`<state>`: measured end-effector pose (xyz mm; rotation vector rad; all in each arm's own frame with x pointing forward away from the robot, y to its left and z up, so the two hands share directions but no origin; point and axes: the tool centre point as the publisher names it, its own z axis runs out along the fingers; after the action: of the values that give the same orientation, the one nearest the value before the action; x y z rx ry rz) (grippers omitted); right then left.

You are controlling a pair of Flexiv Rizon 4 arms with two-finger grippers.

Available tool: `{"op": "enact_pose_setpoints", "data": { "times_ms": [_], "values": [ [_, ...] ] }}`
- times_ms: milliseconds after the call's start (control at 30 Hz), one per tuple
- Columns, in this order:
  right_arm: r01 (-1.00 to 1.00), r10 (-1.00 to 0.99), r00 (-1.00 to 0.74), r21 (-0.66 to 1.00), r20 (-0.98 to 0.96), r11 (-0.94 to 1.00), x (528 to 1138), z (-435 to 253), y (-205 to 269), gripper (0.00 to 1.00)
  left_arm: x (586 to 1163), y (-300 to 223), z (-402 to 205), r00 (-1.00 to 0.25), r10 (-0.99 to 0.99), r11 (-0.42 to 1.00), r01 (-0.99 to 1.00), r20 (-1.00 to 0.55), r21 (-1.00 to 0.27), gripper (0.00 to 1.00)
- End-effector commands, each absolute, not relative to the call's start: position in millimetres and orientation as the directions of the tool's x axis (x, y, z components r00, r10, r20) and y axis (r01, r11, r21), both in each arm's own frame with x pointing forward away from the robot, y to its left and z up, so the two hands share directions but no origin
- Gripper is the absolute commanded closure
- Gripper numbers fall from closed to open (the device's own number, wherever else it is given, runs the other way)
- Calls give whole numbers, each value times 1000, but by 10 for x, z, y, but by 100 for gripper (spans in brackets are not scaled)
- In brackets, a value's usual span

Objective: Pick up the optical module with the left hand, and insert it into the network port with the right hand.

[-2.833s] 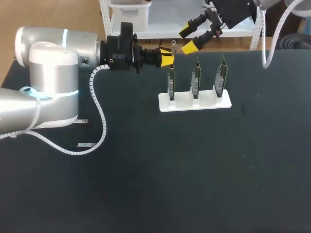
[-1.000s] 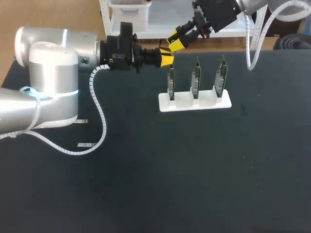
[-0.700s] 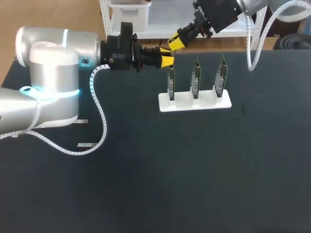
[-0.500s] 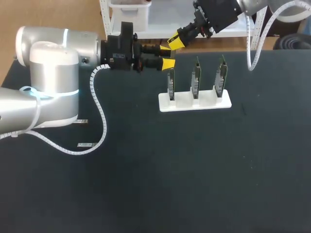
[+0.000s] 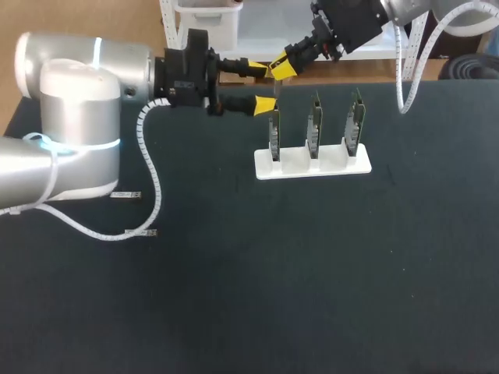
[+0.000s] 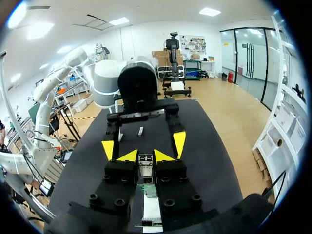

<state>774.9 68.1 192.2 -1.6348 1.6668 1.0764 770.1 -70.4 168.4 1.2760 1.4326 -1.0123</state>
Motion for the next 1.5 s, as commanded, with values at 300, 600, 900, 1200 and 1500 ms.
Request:
{"op": "enact_pose_setpoints", "data": {
  "times_ms": [300,600,900,1200,1500],
  "values": [
    [-984,-532,-93,159,-842,-79,7787,1905,673,100,7707,-425,1729,65,417,81,991,-907,108,0],
    [-984,-531,-93,160,-842,-80,7799,1897,669,100,7677,-424,1623,-2,543,60,998,-839,37,0],
    [-983,-529,-95,162,-843,-83,7807,1894,659,100,7679,-428,1553,-27,577,66,998,-817,13,0],
    [-982,-527,-95,165,-844,-88,7808,1890,652,100,7679,-398,1506,-50,580,80,997,-813,-4,0],
    [-981,-528,-93,167,-844,-95,7807,1891,649,100,7681,-367,1485,-45,588,83,997,-808,4,0]
  ]
}}
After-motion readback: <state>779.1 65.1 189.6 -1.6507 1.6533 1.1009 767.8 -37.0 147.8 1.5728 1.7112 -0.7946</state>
